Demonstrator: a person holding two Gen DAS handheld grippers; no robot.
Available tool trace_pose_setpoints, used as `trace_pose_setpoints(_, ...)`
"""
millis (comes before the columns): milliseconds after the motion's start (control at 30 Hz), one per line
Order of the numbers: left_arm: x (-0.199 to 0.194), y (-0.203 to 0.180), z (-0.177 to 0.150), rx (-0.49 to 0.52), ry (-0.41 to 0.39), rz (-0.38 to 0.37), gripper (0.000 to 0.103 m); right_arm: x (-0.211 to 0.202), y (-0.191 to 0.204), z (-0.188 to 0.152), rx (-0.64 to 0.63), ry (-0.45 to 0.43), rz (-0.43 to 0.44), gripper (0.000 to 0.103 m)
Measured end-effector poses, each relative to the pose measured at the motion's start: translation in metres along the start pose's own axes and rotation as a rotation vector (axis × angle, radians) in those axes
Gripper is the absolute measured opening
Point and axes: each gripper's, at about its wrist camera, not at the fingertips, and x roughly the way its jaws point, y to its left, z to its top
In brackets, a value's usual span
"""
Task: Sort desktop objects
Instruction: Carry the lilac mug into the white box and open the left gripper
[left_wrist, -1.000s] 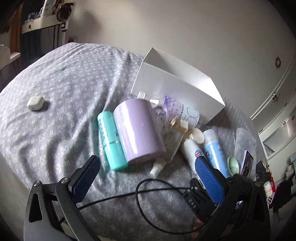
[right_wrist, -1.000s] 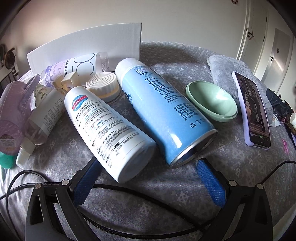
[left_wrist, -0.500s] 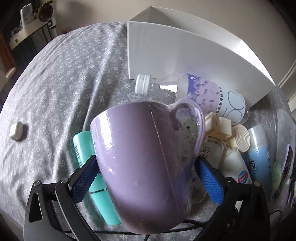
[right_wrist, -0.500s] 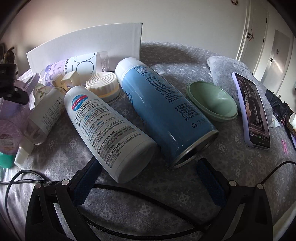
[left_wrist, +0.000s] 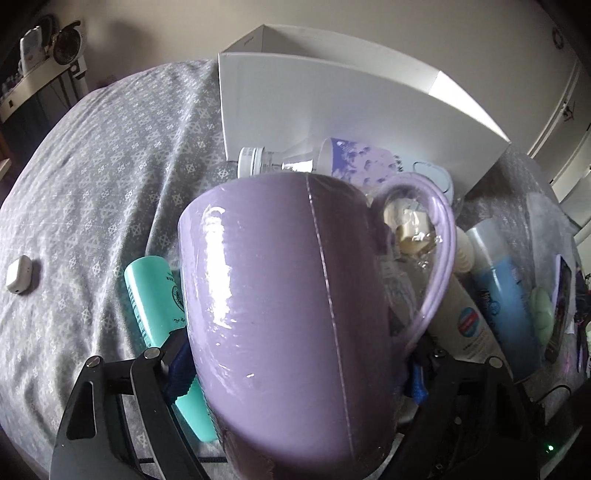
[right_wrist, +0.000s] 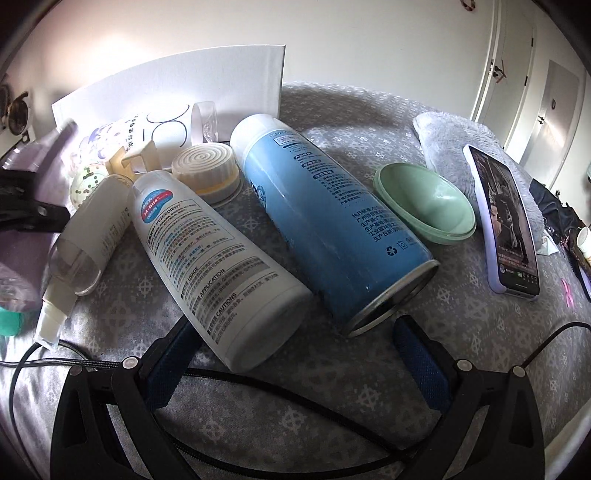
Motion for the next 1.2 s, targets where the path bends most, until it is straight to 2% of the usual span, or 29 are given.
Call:
trace_pose_setpoints(133, -0.036, -0.002, 0.003, -0.03, -0.073, -0.091, 0.086, 0.0, 0.0, 0.0, -0.001, 0.0, -0.001, 0.103)
trace_pose_setpoints(233, -0.063, -0.004, 0.02, -0.052, -0.147, -0.152, 0.086, 0.0, 0.0, 0.0, 0.0, 0.0, -0.001, 0.103)
trace_pose_setpoints(400, -0.101, -0.007, 0.079, -0.109, -0.298, -0.207, 0.086, 0.0, 0.0, 0.0, -0.001, 0.0, -0.001, 0.103)
trace_pose_setpoints(500, -0.108, -0.014, 0.119, -0.115, -0.366, -0.191, 0.086, 0.0, 0.0, 0.0, -0.001, 0.0, -0.001, 0.103)
trace_pose_setpoints(600, -0.102, -0.026, 0.151, -0.126, -0.396, -0.18, 0.086, 0.0, 0.0, 0.0, -0.001, 0.0, -0.001, 0.103)
trace_pose_setpoints(733, -0.08, -0.038, 0.178, -0.146, -0.398, -0.146, 0.086, 0.0, -0.001, 0.0, -0.002, -0.001, -0.003, 0.103)
trace_pose_setpoints(867, -0.045, -0.05, 0.186, -0.131, -0.357, -0.086, 0.086, 0.0, -0.001, 0.0, -0.002, -0.001, -0.003, 0.103)
trace_pose_setpoints(1067, -0.002, -0.057, 0.17, -0.052, -0.279, -0.01, 0.087, 0.0, -0.002, 0.0, -0.003, -0.001, -0.003, 0.103)
trace_pose_setpoints(1200, 0.009, -0.057, 0.157, -0.016, -0.246, 0.017, 0.087, 0.0, -0.003, 0.0, -0.003, -0.001, -0.004, 0.103)
